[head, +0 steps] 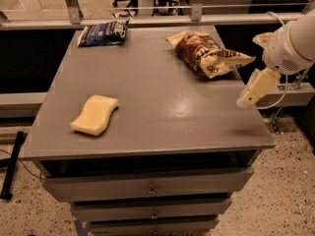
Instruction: Pick brown chip bag
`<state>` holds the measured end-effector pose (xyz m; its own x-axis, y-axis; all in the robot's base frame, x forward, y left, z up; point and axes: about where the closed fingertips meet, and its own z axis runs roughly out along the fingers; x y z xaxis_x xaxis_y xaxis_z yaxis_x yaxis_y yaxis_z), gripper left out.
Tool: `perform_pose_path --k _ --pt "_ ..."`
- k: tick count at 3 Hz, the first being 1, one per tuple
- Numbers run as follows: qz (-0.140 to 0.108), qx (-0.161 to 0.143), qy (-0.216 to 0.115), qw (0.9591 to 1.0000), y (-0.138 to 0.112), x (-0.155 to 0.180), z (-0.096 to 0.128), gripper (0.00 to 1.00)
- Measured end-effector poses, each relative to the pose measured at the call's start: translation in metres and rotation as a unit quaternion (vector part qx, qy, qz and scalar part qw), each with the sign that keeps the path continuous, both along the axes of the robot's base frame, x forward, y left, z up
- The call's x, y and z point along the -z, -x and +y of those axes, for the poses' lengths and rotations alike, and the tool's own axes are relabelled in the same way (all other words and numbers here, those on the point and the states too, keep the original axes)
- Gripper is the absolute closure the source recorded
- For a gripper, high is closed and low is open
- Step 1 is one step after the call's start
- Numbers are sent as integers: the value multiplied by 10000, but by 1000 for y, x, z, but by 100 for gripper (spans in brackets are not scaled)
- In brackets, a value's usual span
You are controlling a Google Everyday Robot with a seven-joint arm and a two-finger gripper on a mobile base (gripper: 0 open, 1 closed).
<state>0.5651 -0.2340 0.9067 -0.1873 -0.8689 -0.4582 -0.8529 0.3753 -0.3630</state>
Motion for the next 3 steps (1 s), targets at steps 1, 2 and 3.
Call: perform_pose_path --k 1,2,3 --pt "-246 -10 -332 9991 -37 10 11 0" --pt "-531 23 -717 9960 -76 13 23 0" --pt "-660 124 -1159 9910 -106 16 31 0"
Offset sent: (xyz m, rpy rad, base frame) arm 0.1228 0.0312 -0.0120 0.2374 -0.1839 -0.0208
